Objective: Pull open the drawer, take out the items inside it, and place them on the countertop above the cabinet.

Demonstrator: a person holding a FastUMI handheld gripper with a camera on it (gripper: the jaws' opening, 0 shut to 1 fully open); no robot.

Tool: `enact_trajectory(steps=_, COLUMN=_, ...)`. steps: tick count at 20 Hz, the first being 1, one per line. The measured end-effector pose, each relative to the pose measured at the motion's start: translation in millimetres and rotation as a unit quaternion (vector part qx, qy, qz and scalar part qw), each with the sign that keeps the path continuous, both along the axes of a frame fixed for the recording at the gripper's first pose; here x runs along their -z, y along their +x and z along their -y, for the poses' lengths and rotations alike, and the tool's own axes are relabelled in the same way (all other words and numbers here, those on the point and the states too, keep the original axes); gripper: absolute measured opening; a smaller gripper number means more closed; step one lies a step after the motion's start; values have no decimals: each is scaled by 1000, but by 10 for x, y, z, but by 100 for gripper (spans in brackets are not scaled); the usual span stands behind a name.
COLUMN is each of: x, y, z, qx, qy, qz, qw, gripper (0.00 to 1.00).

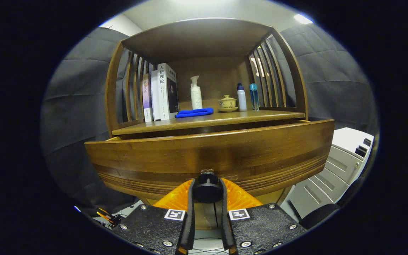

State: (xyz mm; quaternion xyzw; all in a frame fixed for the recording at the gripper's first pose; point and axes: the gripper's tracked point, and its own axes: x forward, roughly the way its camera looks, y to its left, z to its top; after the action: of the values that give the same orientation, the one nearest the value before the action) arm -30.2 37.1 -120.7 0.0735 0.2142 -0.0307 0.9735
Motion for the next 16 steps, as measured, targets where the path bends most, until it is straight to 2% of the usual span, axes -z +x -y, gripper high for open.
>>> enact_trajectory(steps=5, x=7, y=-215, z=-24, qx=-15, qy=-5, qz=-7, qw=1000, gripper=31)
enact_trajectory(steps=10, x=-18, y=-285, z=-57, qx=-2, qy=1, qz=-9, qw=1000, gripper=31)
enact_trajectory(steps=16, x=-50, y=-476, z=-72, qx=-8, qy=-2, qz=-7, qw=1000, gripper=31)
